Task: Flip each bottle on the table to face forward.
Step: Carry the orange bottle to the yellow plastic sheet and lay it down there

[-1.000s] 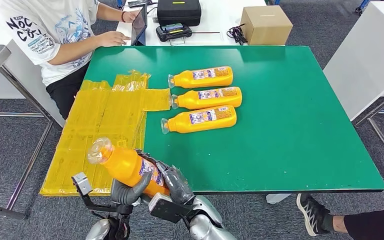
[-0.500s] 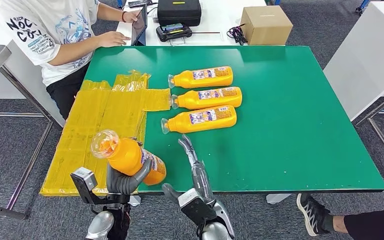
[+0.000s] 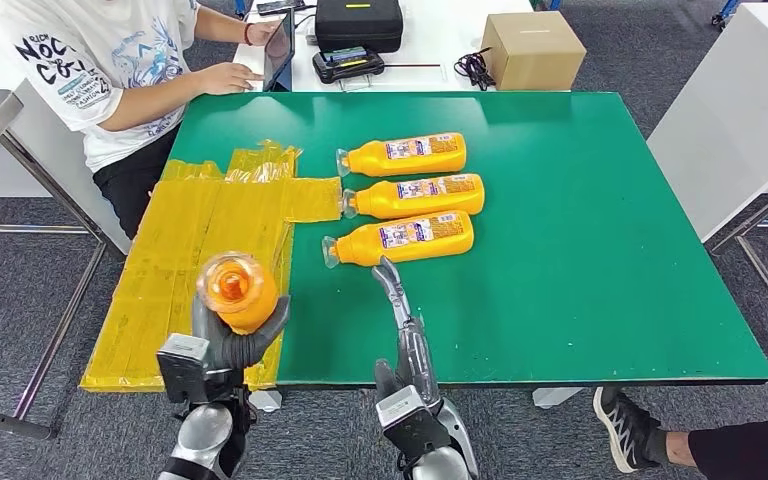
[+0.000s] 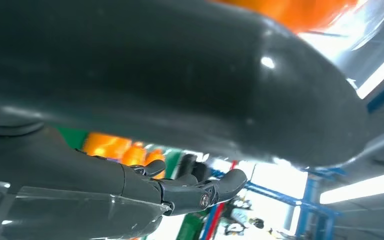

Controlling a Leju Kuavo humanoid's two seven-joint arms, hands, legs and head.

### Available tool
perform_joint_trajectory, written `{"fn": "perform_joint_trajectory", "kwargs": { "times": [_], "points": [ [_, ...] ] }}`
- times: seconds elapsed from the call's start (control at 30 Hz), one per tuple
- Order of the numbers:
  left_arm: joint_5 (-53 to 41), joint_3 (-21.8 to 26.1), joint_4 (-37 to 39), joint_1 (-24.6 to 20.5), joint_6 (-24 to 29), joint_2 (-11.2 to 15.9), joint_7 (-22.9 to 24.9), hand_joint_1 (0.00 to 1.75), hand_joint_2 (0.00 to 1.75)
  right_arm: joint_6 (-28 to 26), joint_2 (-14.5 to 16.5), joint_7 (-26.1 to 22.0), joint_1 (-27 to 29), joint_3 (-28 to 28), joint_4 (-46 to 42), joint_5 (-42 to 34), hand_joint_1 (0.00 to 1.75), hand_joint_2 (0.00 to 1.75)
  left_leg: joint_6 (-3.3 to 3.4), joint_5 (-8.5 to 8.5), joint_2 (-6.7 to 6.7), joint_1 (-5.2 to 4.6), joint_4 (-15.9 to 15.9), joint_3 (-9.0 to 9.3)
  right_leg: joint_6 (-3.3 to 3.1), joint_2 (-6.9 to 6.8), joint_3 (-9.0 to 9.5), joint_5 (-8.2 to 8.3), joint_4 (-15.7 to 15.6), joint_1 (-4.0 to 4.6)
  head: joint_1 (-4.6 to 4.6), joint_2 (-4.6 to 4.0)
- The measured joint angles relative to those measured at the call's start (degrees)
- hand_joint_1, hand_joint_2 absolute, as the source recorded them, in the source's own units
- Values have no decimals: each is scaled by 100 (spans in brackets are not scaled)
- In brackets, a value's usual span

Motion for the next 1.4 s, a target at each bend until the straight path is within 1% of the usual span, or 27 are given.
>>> {"fn": "perform_joint_trajectory", "kwargs": {
  "times": [0.07,0.13,0.3,0.37,0.4,0.53,0.67,0.7,0.83,0.97,1.1,1.23,1.4],
  "points": [
    [-1362,88,71,-283,665,102,47,175,175,90,-4,-14,-32,48,-154,-145,0,0,0,2,0,1,0,1,0,0,1,1,1,0,0,0],
    [-2552,236,187,-566,940,194,179,175,175,172,-3,-16,-81,99,-269,-252,0,0,-2,4,2,2,0,2,-1,0,2,2,2,1,-1,0],
    [-5321,839,676,-1219,1029,376,639,175,175,436,8,16,-175,199,-424,-419,0,0,-2,8,2,4,0,4,-1,1,3,3,3,2,2,0],
    [-6010,1005,939,-1439,1037,490,877,175,175,527,14,47,-188,217,-465,-433,0,0,-3,8,3,4,0,4,-1,1,3,3,3,2,1,0],
    [-6185,1066,1057,-1528,1040,538,955,175,175,553,15,57,-192,221,-481,-433,0,0,-3,9,3,4,0,4,-1,1,3,3,4,2,1,0],
    [-6358,1208,1372,-1741,1053,665,1066,175,175,596,24,78,-200,224,-528,-432,0,0,-3,8,-2,4,0,1,-1,-1,3,2,3,1,2,0],
    [-6530,1227,1905,-2014,988,826,1330,175,175,707,28,87,-204,224,-557,-428,0,0,-3,7,2,3,0,0,-1,1,0,2,2,1,1,0],
    [-6458,1219,2108,-2108,863,888,1354,175,175,753,28,91,-204,223,-563,-428,0,0,-3,7,2,3,0,1,-1,1,0,2,2,1,2,0],
    [-5789,1198,2920,-2415,66,1130,1266,175,175,947,28,89,-190,213,-574,-420,0,0,-4,8,7,5,0,2,-2,2,-2,4,3,3,0,0],
    [-5543,1180,3419,-2588,-277,1293,1250,175,175,1069,30,81,-184,206,-574,-409,0,0,-6,10,6,7,0,2,-3,2,-2,4,4,4,2,0],
    [-5247,1176,3721,-2688,-643,1391,1272,175,175,1166,31,87,-187,206,-566,-414,0,0,-6,10,6,7,0,0,-3,2,-2,3,4,3,2,0],
    [-5168,1175,3940,-2709,-663,1437,1322,175,175,1211,31,87,-192,206,-533,-439,0,0,-6,9,5,6,0,-2,-3,2,-3,3,3,3,3,0],
    [-5272,1123,4140,-2710,-559,1449,1394,175,175,1256,31,87,-194,206,-497,-483,0,0,-6,9,3,6,0,-2,-2,2,-2,3,3,3,2,0]
  ]
}}
